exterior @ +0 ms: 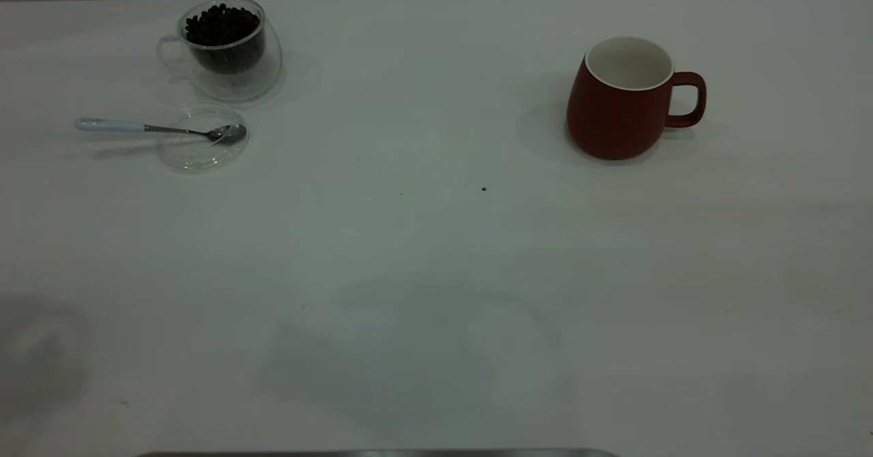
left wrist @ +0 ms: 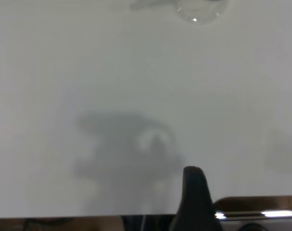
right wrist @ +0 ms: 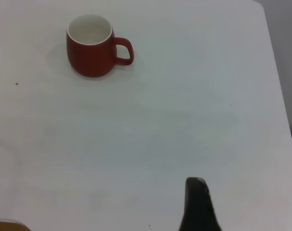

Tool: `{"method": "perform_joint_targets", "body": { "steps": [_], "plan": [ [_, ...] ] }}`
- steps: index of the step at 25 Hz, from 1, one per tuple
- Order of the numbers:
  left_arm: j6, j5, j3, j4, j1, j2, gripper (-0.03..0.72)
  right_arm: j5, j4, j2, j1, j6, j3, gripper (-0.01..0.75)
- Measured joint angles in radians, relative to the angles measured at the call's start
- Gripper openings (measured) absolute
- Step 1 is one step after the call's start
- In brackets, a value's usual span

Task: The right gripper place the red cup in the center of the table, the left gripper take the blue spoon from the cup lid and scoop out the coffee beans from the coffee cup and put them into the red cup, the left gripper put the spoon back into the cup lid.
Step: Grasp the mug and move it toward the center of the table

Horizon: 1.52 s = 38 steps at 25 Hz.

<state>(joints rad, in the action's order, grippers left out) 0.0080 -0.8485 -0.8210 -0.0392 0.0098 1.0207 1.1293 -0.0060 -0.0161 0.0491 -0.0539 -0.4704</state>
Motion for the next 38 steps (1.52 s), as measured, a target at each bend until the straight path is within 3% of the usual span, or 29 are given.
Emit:
{"method": "perform_joint_targets", "body": {
  "steps": [4, 16, 20, 27, 38],
  "plan": [
    [0.024, -0.034, 0.0, 0.001, 0.0, -0.065, 0.585, 0.0, 0.0, 0.0, 0.0, 0.0, 0.0, 0.546],
    [0.045, -0.253, 0.156, -0.014, 0.0, -0.62, 0.586, 0.0, 0.0, 0.0, 0.0, 0.0, 0.0, 0.546],
    [0.047, -0.266, 0.216, -0.02, 0.0, -0.751, 0.586, 0.0, 0.0, 0.0, 0.0, 0.0, 0.0, 0.546],
    [0.047, -0.266, 0.32, -0.02, 0.0, -0.829, 0.586, 0.0, 0.0, 0.0, 0.0, 0.0, 0.0, 0.546],
    [0.049, -0.272, 0.335, -0.02, 0.0, -0.829, 0.586, 0.0, 0.0, 0.0, 0.0, 0.0, 0.0, 0.546]
  ]
}}
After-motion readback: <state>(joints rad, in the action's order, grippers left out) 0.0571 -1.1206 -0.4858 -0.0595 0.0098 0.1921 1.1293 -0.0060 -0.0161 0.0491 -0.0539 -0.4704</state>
